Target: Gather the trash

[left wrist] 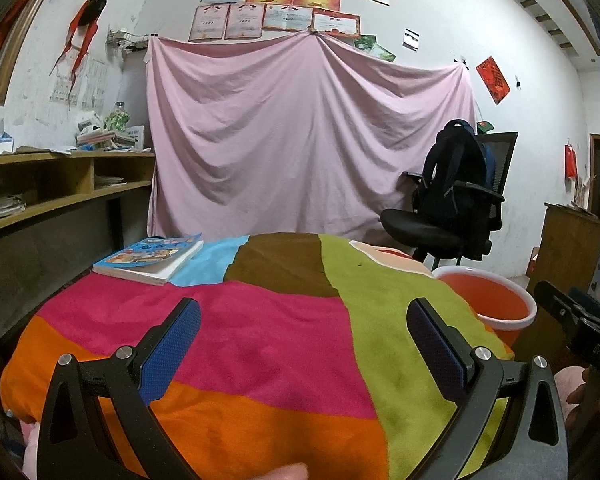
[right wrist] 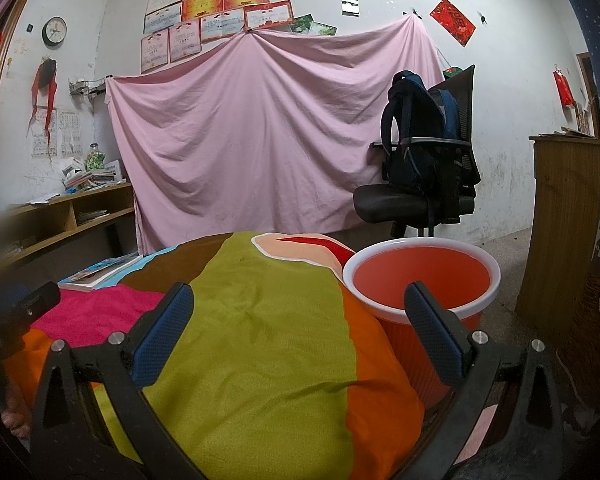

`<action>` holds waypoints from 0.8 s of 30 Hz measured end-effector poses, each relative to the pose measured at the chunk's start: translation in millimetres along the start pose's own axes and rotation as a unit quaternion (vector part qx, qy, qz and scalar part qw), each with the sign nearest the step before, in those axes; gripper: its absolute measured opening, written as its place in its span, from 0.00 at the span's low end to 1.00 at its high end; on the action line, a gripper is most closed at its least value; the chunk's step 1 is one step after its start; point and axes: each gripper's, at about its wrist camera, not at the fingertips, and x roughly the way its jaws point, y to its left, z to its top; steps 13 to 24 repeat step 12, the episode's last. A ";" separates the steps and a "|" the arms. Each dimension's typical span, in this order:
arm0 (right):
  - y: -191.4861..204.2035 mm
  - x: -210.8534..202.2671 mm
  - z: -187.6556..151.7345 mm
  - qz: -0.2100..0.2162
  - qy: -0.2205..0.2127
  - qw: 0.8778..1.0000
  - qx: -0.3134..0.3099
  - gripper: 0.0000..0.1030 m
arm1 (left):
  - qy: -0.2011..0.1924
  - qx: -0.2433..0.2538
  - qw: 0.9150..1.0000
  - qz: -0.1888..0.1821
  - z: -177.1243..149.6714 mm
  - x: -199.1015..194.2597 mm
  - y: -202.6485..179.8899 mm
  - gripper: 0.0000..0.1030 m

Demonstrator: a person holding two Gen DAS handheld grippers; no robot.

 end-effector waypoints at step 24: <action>4.3 -4.7 -1.0 0.000 0.005 1.000 0.001 1.00 | 0.005 0.004 1.000 0.003 -3.1 4.9 -3.0 0.98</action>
